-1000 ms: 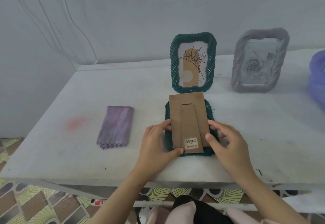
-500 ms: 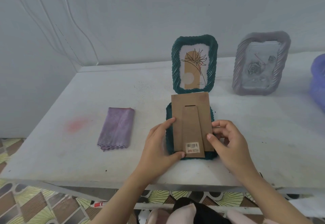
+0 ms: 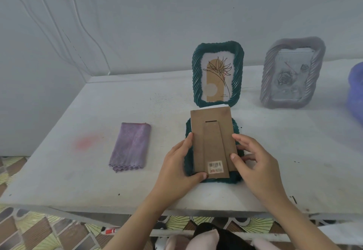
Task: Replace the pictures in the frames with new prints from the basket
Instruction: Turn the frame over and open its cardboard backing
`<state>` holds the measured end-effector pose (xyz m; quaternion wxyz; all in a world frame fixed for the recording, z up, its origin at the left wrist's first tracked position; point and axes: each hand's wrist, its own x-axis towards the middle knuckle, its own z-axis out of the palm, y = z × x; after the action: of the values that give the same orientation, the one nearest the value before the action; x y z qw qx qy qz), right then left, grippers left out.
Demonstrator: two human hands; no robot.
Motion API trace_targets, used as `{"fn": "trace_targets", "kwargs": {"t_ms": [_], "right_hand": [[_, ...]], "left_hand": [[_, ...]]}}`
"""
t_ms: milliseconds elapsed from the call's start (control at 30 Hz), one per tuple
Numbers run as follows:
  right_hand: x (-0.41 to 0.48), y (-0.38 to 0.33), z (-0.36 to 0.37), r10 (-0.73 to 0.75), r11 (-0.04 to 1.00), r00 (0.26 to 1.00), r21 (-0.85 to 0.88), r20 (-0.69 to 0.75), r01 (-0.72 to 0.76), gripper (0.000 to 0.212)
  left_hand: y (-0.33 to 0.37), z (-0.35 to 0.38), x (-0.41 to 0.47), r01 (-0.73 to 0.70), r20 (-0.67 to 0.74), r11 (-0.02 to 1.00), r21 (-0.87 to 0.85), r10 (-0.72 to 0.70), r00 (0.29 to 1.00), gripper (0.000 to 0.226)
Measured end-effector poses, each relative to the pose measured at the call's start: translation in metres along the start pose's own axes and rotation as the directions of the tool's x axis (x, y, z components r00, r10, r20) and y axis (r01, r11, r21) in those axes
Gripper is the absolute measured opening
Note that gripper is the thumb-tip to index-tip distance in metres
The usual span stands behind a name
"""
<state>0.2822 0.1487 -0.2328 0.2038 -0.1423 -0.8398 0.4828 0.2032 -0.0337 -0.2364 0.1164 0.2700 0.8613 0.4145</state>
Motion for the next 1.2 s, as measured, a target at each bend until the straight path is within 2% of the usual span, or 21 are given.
{"fn": "trace_targets", "kwargs": {"t_ms": [300, 433, 567, 700, 900, 1033, 1133, 1200], "right_hand": [[-0.005, 0.0, 0.006, -0.08, 0.99, 0.997, -0.116, 0.014, 0.081, 0.05], [-0.006, 0.002, 0.007, -0.048, 0.987, 0.999, -0.149, 0.023, 0.051, 0.049], [-0.007, -0.001, 0.005, -0.038, 0.994, 0.999, -0.103, 0.015, 0.039, 0.05], [-0.004, -0.006, 0.003, -0.035, 0.999, 0.999, -0.036, -0.018, 0.034, 0.044], [0.023, -0.029, 0.008, -0.101, 0.994, 0.994, 0.043, -0.035, 0.102, 0.04], [0.063, -0.052, 0.034, -0.09, 0.995, 0.995, 0.059, 0.054, 0.087, 0.039], [0.101, -0.065, 0.065, -0.079, 0.996, 0.987, 0.054, 0.143, 0.072, 0.04], [0.123, -0.068, 0.088, -0.063, 0.998, 0.976, 0.031, 0.206, 0.057, 0.042]], "left_hand": [[0.0, -0.001, 0.003, -0.035, 0.01, 0.998, 0.054, 0.034, 0.999, 0.103], [0.0, -0.003, 0.002, -0.056, -0.035, 0.997, 0.055, 0.058, 0.998, 0.094], [0.0, -0.002, 0.002, -0.085, -0.072, 0.994, 0.066, 0.09, 0.993, 0.086], [-0.002, -0.003, 0.005, -0.085, -0.022, 0.996, 0.011, 0.086, 0.996, 0.077], [0.003, -0.036, 0.016, -0.111, -0.075, 0.992, -0.055, 0.107, 0.991, 0.076], [-0.004, -0.075, 0.036, -0.024, -0.089, 0.996, -0.083, 0.017, 0.996, 0.075], [-0.015, -0.108, 0.059, 0.099, -0.076, 0.982, -0.16, -0.113, 0.991, 0.078], [-0.024, -0.125, 0.073, 0.158, -0.081, 0.976, -0.149, -0.172, 0.982, 0.081]]}}
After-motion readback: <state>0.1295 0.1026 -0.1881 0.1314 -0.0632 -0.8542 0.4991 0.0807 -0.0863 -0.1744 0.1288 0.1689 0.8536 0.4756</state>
